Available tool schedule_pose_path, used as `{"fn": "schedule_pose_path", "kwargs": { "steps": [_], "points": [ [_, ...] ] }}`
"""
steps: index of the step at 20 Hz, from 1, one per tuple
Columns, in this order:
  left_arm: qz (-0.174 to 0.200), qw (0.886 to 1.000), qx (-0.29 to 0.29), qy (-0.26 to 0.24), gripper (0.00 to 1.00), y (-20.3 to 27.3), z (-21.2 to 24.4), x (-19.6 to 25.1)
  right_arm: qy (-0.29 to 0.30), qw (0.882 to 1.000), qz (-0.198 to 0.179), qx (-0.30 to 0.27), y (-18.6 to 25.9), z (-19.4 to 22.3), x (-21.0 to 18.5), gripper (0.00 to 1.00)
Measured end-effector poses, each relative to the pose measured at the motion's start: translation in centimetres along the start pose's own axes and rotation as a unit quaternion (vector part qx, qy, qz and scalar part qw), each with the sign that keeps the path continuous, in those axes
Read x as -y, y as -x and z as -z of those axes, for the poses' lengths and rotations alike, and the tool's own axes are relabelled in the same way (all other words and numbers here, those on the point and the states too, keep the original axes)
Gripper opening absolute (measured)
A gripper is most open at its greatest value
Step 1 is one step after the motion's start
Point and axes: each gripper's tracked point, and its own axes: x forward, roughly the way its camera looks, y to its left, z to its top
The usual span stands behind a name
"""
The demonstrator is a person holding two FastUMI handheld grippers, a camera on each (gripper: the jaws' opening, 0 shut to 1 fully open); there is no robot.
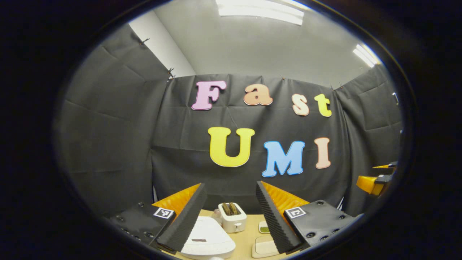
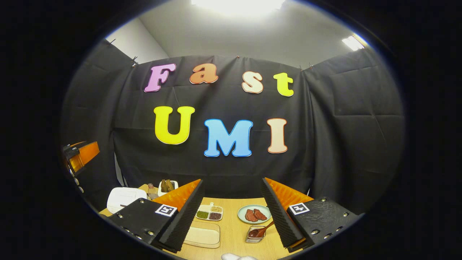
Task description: Close the left gripper, press the button to open the rice cooker; take a wooden spoon from the chopstick holder with the right hand, scoop a spoonful of rice and pour it into the rice cooker, then put the wooden spoon back into the chopstick holder.
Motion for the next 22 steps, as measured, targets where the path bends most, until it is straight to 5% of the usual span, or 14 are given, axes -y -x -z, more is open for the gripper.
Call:
{"fn": "schedule_pose_path", "kwargs": {
  "steps": [5,7,10,14,22],
  "points": [
    [0.003,1.0,-0.013,0.009,0.27,-0.4,1.1,-0.3,0.004,1.0,0.002,-0.003,0.0,0.3,-0.1,0.96],
    [0.026,0.999,-0.036,0.031,0.08,-0.5,2.5,0.7,0.007,1.0,0.001,-0.006,0.1,0.4,-0.1,0.97],
    [0.02,0.998,-0.062,0.02,0.08,-1.8,4.4,-0.6,0.012,1.0,0.004,-0.007,0.0,0.4,0.1,0.96],
    [-0.041,0.995,-0.085,-0.021,0.08,-4.4,9.0,-4.3,0.016,1.0,0.007,-0.019,-0.1,1.1,0.4,0.97],
    [-0.142,0.965,-0.221,-0.003,0.08,-6.9,25.3,-10.3,0.066,0.996,0.038,-0.047,0.1,1.9,2.9,0.97]
  ]
}}
